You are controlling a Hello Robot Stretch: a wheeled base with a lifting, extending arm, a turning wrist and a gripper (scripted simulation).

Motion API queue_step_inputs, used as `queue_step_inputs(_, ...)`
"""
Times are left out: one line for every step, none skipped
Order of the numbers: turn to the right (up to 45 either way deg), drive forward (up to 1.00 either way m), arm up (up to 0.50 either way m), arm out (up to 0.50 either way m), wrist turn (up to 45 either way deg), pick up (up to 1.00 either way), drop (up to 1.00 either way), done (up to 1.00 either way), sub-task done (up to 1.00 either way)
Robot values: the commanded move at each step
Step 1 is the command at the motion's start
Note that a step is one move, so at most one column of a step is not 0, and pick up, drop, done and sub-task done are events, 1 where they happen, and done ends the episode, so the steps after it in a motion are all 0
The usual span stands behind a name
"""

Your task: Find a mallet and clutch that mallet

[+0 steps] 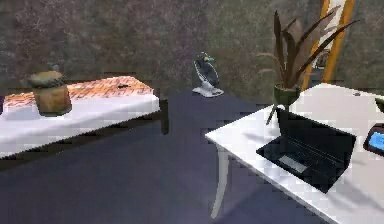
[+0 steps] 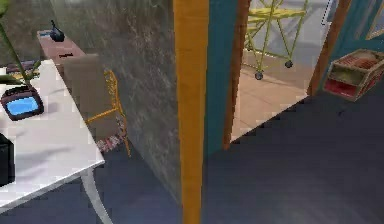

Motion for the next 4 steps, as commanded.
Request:
queue_step_inputs(45.0,0.0,0.0,0.0,0.0,0.0,0.0,0.0,0.0)
queue_step_inputs(12.0,0.0,0.0,0.0,0.0,0.0,0.0,0.0,0.0)
queue_step_inputs(0.0,0.05,0.0,0.0,0.0,0.0,0.0,0.0,0.0)
queue_step_inputs(-45.0,0.0,0.0,0.0,0.0,0.0,0.0,0.0,0.0)
